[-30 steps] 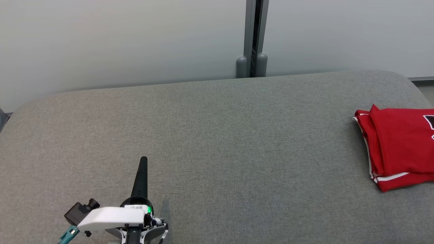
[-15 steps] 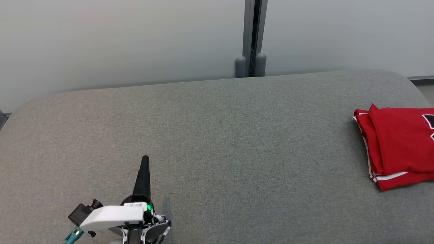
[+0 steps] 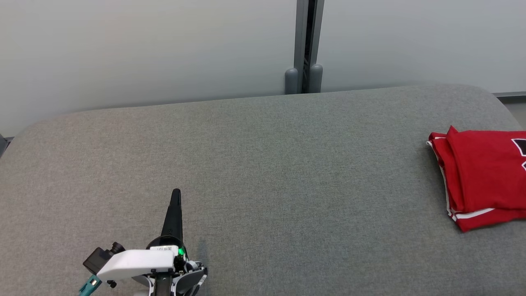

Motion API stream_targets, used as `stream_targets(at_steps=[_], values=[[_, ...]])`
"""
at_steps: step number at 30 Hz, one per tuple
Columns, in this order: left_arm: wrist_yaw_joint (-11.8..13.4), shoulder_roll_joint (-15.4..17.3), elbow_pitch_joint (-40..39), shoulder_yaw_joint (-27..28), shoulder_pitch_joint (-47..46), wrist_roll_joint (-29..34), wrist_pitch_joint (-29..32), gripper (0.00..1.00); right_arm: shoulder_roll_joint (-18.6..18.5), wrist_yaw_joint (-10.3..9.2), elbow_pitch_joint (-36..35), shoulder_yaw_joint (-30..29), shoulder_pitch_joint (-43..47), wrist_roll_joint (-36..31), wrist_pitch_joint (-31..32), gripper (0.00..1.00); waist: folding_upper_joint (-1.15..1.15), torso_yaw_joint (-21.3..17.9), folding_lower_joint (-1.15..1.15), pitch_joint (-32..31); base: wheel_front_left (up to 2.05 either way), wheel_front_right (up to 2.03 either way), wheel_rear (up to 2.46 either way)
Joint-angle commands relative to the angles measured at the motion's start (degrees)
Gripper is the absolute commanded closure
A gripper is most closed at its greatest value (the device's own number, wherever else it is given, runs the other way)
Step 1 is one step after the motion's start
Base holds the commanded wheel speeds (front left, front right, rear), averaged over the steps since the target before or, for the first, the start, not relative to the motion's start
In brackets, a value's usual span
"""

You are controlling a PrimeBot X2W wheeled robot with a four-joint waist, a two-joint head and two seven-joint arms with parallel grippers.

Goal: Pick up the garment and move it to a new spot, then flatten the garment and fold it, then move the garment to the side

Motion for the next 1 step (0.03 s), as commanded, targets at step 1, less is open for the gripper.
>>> stream_targets(at_steps=[1], values=[[-0.18, 0.16, -0.01, 0.05, -1.07, 0.16, -0.13, 1.00, -0.43, 0.00, 0.01, -0.12, -0.31, 0.14, 0.28, 1.00, 0.00, 0.00, 0.00, 0.00, 0.00, 0.00, 0.00]])
